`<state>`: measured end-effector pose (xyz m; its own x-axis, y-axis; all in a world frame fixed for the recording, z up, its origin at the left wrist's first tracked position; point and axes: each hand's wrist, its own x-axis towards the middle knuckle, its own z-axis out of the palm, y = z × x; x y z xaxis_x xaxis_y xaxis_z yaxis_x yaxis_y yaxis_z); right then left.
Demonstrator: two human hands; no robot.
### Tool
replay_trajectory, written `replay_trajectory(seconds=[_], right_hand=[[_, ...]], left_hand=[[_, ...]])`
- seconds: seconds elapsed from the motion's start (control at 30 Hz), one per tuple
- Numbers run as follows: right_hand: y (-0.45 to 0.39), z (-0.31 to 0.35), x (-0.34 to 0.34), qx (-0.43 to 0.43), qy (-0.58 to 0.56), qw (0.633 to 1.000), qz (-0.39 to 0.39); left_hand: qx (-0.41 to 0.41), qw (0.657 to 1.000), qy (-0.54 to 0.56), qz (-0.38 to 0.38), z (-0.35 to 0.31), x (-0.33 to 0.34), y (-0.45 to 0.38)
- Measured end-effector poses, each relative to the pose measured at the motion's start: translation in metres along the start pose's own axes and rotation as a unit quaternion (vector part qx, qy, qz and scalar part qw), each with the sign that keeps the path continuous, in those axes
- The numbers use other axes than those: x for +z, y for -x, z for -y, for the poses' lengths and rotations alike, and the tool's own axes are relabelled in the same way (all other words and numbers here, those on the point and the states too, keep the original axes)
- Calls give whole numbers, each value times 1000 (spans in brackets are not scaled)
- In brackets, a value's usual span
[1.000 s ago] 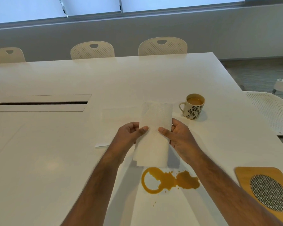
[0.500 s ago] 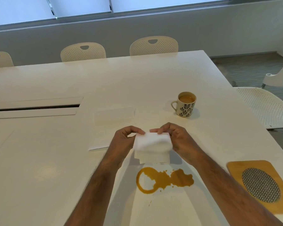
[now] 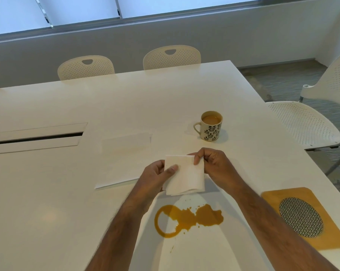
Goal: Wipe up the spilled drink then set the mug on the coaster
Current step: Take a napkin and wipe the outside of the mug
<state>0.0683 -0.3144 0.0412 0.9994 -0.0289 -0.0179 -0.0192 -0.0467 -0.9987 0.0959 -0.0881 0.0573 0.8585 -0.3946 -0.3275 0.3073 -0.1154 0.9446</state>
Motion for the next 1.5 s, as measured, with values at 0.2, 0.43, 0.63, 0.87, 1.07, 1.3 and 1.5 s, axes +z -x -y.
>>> replay_trajectory(seconds=[0.2, 0.43, 0.63, 0.87, 1.07, 1.3, 1.5], right_hand=[[6, 0, -16, 72, -173, 982, -28], [11, -6, -33, 100, -167, 981, -14], [9, -15, -47, 55, -113, 989, -78], [-7, -15, -94, -23, 40, 973, -225], [-27, -11, -147, -106, 216, 923, -300], [-75, -11, -159, -125, 304, 909, -256], [-114, -11, -154, -84, 285, 940, -166]], left_hand=[[34, 999, -16, -17, -1, 20, -12], [70, 995, -14, -62, -3, 46, -35], [88, 996, 4, -33, 0, 71, -56], [119, 990, -34, -72, -4, 83, -95], [151, 972, -69, -168, -18, 84, -148], [133, 979, 0, -156, -18, 105, -192], [143, 980, -22, -136, -9, 103, -213]])
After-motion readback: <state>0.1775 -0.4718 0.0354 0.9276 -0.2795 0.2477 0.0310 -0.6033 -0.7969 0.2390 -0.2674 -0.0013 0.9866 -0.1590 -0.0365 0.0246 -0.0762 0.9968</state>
